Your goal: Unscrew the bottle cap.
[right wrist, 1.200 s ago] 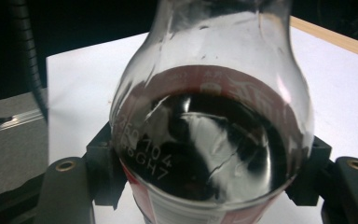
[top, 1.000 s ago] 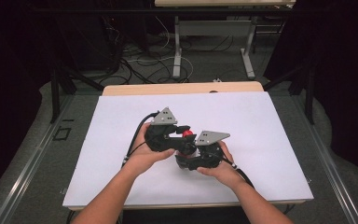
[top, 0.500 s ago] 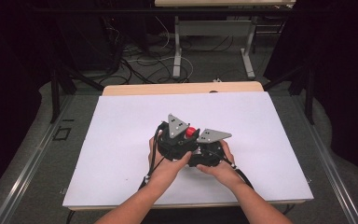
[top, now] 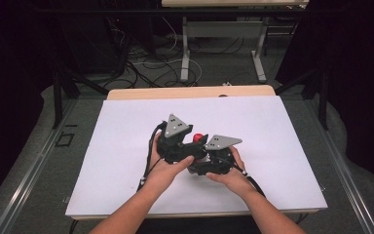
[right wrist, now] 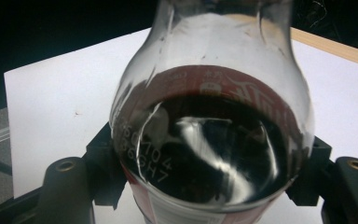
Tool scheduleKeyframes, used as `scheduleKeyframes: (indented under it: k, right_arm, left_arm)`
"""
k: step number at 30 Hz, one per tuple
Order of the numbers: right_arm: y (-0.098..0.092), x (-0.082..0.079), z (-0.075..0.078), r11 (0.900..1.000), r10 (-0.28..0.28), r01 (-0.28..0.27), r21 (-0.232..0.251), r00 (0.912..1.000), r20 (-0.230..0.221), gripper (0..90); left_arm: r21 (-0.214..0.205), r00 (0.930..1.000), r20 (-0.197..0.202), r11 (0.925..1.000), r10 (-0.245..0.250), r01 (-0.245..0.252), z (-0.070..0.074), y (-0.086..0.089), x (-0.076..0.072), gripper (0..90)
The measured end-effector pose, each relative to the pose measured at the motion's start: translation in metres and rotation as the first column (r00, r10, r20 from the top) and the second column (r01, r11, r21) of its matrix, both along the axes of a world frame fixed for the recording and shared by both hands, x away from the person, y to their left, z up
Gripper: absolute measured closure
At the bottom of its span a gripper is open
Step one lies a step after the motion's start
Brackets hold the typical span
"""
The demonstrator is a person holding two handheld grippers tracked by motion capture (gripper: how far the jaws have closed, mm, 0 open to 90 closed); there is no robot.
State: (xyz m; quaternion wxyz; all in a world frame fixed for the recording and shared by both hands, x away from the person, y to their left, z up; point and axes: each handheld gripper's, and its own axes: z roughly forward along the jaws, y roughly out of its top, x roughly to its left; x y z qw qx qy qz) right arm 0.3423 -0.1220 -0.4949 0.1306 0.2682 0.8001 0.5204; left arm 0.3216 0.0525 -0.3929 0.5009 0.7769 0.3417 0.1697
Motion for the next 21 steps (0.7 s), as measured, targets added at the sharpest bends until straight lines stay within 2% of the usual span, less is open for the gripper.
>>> scheduleKeyframes:
  k: [1,3,4,5,6,7,8,9,10,11,12,13,14,15,17,18,20,21]
  right_arm:
    - [0.000,-0.001,0.001,0.9997,0.022,-0.022,-0.012,0.9996,-0.020,29.6]
    - [0.001,-0.001,0.000,0.9997,0.023,-0.023,-0.003,0.9996,-0.014,29.6]
    - [0.001,-0.001,0.000,0.9993,0.038,-0.038,-0.002,0.9993,0.003,29.5]
    - [0.001,-0.002,0.000,0.9988,0.049,-0.049,0.001,0.9988,-0.001,29.5]
    - [0.001,-0.003,0.001,0.9982,0.060,-0.060,-0.010,0.9981,-0.016,29.5]
    - [0.002,-0.004,0.001,0.9961,0.088,-0.088,0.000,0.9961,-0.002,29.5]
    - [0.002,-0.004,0.001,0.9961,0.088,-0.088,0.000,0.9961,-0.002,29.5]
    - [0.003,-0.006,0.002,0.9926,0.122,-0.122,-0.003,0.9926,0.001,29.5]
    - [0.003,-0.006,0.002,0.9926,0.122,-0.122,-0.003,0.9926,0.001,29.5]
    - [0.004,-0.007,0.003,0.9903,0.138,-0.138,-0.009,0.9903,0.008,29.6]
    - [0.004,-0.007,0.003,0.9884,0.152,-0.152,-0.008,0.9883,0.010,29.5]
    - [0.005,-0.009,0.003,0.9848,0.174,-0.174,-0.004,0.9848,0.006,29.5]
    - [0.005,-0.009,0.003,0.9848,0.174,-0.174,-0.004,0.9848,0.006,29.5]
    - [0.006,-0.010,0.004,0.9786,0.206,-0.206,-0.007,0.9786,0.001,29.6]
    - [0.007,-0.011,0.004,0.9758,0.218,-0.218,-0.009,0.9759,0.000,29.5]
    - [0.008,-0.012,0.004,0.9705,0.241,-0.241,-0.013,0.9706,-0.001,29.5]
    - [0.008,-0.012,0.004,0.9702,0.242,-0.242,-0.017,0.9704,0.004,29.5]
    - [0.008,-0.012,0.004,0.9652,0.260,-0.260,-0.023,0.9655,-0.008,29.5]
  left_arm:
    - [0.001,0.9999,-0.002,0.9999,-0.016,0.016,0.002,0.003,0.001,39.6]
    - [-0.002,0.9978,-0.003,0.9978,-0.067,0.067,0.005,0.010,0.004,39.6]
    - [-0.009,0.9951,-0.011,0.9951,-0.098,0.098,0.007,0.013,0.005,39.6]
    - [-0.024,0.9910,-0.023,0.9911,-0.132,0.131,0.009,0.016,0.007,39.6]
    - [-0.029,0.9862,-0.031,0.9864,-0.163,0.162,0.010,0.019,0.009,39.8]
    - [-0.018,0.9784,-0.055,0.9799,-0.199,0.199,0.011,0.021,0.011,40.0]
    - [-0.004,0.9680,-0.073,0.9706,-0.240,0.241,0.012,0.023,0.011,40.0]
    - [0.000,0.9600,-0.080,0.9630,-0.269,0.269,0.012,0.024,0.011,41.3]
    - [0.006,0.9550,-0.071,0.9573,-0.288,0.289,0.012,0.026,0.012,41.3]
    - [0.012,0.9463,-0.073,0.9485,-0.315,0.317,0.012,0.028,0.013,42.8]
    - [0.012,0.9348,-0.081,0.9374,-0.346,0.348,0.013,0.030,0.015,43.3]
    - [0.016,0.9185,-0.074,0.9204,-0.388,0.391,0.012,0.032,0.017,43.7]
    - [0.017,0.9012,-0.083,0.9036,-0.425,0.428,0.011,0.033,0.019,43.7]
    - [0.022,0.8812,-0.095,0.8840,-0.463,0.467,0.009,0.034,0.020,43.5]
    - [0.039,0.8584,-0.101,0.8602,-0.503,0.508,0.005,0.035,0.023,43.6]
    - [0.039,0.8458,-0.106,0.8478,-0.523,0.529,0.003,0.035,0.024,44.9]
    - [0.047,0.8360,-0.117,0.8378,-0.536,0.544,0.000,0.035,0.025,46.2]
    - [0.048,0.8344,-0.119,0.8362,-0.538,0.546,-0.002,0.034,0.025,47.3]
